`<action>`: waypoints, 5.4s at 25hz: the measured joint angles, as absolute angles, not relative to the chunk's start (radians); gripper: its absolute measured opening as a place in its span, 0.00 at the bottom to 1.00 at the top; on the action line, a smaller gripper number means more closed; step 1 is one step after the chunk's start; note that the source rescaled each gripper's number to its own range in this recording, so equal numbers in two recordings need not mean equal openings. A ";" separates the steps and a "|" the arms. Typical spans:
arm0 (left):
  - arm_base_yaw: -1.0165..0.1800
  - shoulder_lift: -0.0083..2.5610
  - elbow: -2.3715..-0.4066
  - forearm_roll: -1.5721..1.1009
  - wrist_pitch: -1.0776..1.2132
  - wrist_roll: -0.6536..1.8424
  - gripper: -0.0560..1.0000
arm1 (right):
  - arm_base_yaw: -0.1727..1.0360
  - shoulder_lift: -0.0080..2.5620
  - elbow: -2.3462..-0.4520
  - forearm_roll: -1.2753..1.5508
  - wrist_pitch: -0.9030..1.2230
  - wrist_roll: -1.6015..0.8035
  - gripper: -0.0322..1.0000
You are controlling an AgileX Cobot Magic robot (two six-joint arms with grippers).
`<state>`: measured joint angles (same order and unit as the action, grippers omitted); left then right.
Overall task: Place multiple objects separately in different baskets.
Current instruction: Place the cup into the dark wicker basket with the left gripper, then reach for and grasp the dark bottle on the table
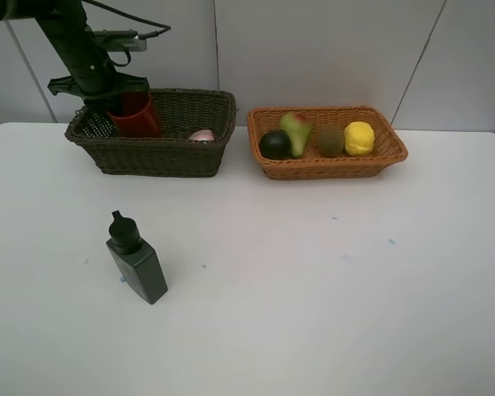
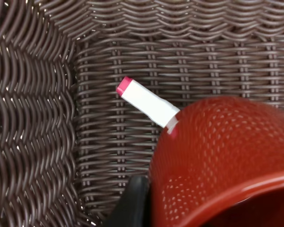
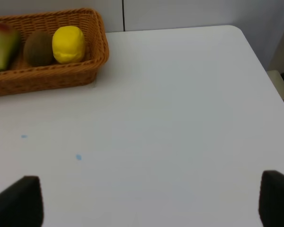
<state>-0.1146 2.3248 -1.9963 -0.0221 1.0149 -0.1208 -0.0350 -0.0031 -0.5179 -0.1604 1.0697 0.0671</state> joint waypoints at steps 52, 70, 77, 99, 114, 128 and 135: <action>-0.115 1.887 -1.996 -0.092 1.216 0.080 0.99 | -0.035 -0.003 -0.518 -0.160 1.070 0.067 1.00; -0.328 1.648 -1.629 -0.100 1.217 -0.282 0.99 | -0.035 -0.003 -0.518 -0.160 1.070 0.067 1.00; -0.396 1.511 -1.313 -0.101 1.219 -0.540 0.99 | -0.035 -0.003 -0.518 -0.160 1.070 0.067 1.00; -0.495 1.363 -0.806 -0.163 0.905 -0.964 0.99 | -0.035 -0.003 -0.518 -0.160 1.070 0.067 1.00; -0.495 1.363 -0.703 -0.193 0.687 -0.984 0.99 | -0.035 -0.003 -0.518 -0.160 1.070 0.067 1.00; -0.495 1.483 -0.656 -0.233 0.511 -0.983 0.99 | -0.035 -0.003 -0.518 -0.160 1.070 0.067 1.00; -0.495 1.542 -0.655 -0.234 0.442 -0.983 0.99 | -0.035 -0.003 -0.518 -0.160 1.070 0.067 1.00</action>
